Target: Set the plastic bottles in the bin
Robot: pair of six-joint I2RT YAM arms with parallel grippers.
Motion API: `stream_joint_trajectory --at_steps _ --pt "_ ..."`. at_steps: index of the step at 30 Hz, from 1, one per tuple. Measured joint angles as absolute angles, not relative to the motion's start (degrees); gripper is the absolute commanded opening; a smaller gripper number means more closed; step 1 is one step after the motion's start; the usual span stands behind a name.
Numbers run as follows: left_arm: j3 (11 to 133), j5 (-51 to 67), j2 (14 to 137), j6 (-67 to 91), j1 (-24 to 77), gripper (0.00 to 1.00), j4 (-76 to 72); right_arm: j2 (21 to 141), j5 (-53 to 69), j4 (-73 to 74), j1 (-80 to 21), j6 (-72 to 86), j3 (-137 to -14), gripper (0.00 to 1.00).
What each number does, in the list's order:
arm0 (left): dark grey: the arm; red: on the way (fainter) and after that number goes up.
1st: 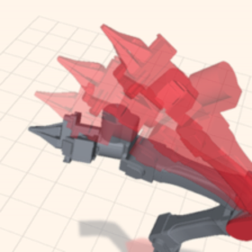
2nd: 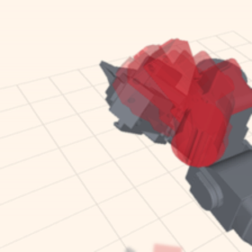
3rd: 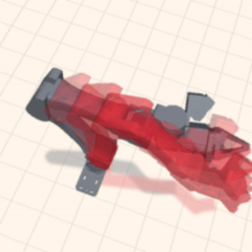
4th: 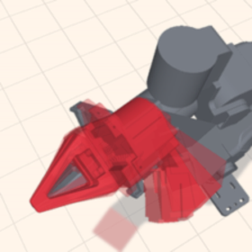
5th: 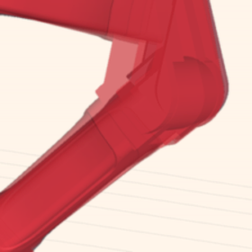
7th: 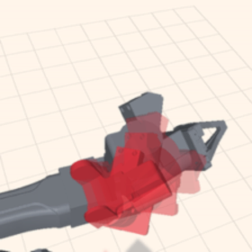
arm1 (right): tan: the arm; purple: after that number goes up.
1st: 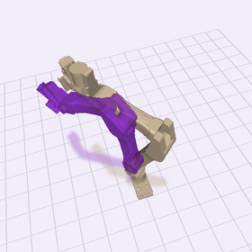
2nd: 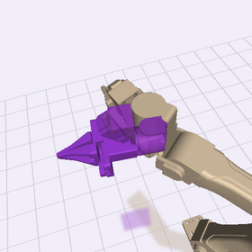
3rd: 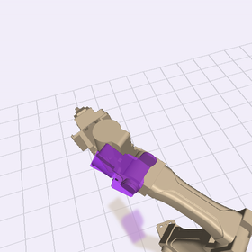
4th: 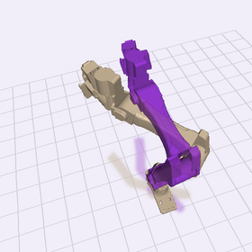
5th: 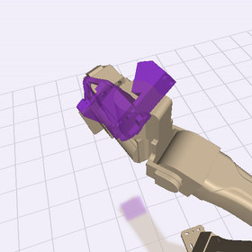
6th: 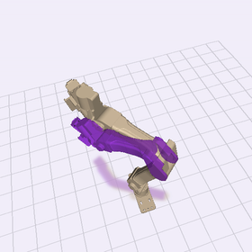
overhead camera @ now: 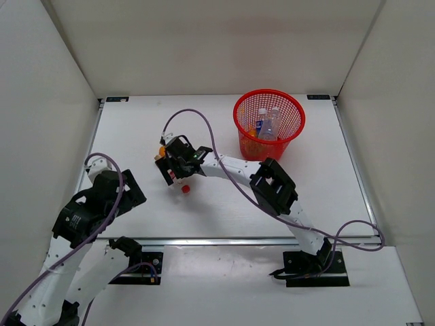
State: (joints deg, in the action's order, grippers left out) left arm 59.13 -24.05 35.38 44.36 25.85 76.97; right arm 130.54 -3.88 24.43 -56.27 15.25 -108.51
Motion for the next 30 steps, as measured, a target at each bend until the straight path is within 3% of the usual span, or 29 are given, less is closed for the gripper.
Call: stream_joint_trajectory --at_steps 6,8,10,15,22,30 --pt "61.1 -25.0 37.4 42.9 25.3 0.99 76.2 132.0 -3.6 22.4 -56.5 16.8 -105.9 0.78" --pt "61.0 -24.9 37.5 42.4 25.2 0.99 75.5 132.0 -3.3 22.0 -56.7 16.8 -105.1 0.61" --pt "61.0 -24.9 37.7 41.9 25.2 0.99 74.7 132.0 -3.2 21.5 -56.9 16.8 -104.6 0.52" --pt "60.8 -24.3 39.3 39.9 24.4 0.99 71.8 129.1 -3.6 20.9 -56.8 17.0 -100.3 0.36" --pt "59.6 -19.5 46.5 34.1 20.4 0.99 64.0 110.6 -2.2 24.6 -53.4 16.0 -88.5 0.32" --pt "60.1 -11.6 60.5 26.9 16.2 0.98 52.3 90.0 -2.2 25.0 -40.7 11.7 -92.6 0.3"
